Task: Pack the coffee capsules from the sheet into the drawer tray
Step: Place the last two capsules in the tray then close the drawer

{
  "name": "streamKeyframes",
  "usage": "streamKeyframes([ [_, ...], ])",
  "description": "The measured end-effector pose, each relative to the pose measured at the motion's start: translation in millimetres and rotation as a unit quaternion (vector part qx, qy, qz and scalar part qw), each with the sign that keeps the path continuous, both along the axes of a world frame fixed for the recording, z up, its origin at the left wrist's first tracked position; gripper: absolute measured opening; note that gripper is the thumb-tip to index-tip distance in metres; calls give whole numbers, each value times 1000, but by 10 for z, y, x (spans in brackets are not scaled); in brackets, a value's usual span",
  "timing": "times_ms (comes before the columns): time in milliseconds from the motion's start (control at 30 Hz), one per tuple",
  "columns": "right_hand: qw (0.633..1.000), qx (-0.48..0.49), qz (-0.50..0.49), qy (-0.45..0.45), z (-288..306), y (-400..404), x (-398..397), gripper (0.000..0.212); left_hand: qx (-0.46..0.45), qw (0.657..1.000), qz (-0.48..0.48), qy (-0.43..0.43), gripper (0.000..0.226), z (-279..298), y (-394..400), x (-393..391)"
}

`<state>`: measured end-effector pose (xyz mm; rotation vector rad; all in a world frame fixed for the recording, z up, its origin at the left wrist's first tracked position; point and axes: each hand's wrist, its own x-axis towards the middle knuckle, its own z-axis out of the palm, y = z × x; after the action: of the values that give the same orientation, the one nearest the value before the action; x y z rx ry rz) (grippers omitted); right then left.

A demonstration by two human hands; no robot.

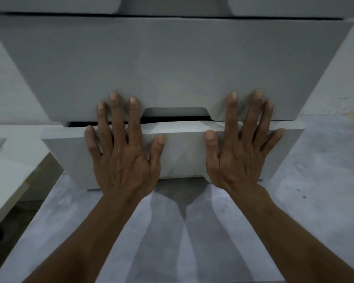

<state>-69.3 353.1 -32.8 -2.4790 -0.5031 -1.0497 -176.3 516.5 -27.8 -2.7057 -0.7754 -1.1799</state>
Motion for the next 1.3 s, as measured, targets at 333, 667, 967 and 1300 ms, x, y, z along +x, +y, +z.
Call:
streamKeyframes([
  [333,1000,6,-17,-8,28,45,32,71,41,999,13,-17,80,-24,97,86],
  [667,999,29,0,42,7,76,-161,73,96,995,-5,-40,78,-63,316,83],
  [967,999,26,0,-36,-147,142,110,74,75,995,-12,-64,82,-64,326,296],
  [1300,987,84,-30,-135,-307,306,390,71,99,987,-6,-127,81,-212,388,462],
])
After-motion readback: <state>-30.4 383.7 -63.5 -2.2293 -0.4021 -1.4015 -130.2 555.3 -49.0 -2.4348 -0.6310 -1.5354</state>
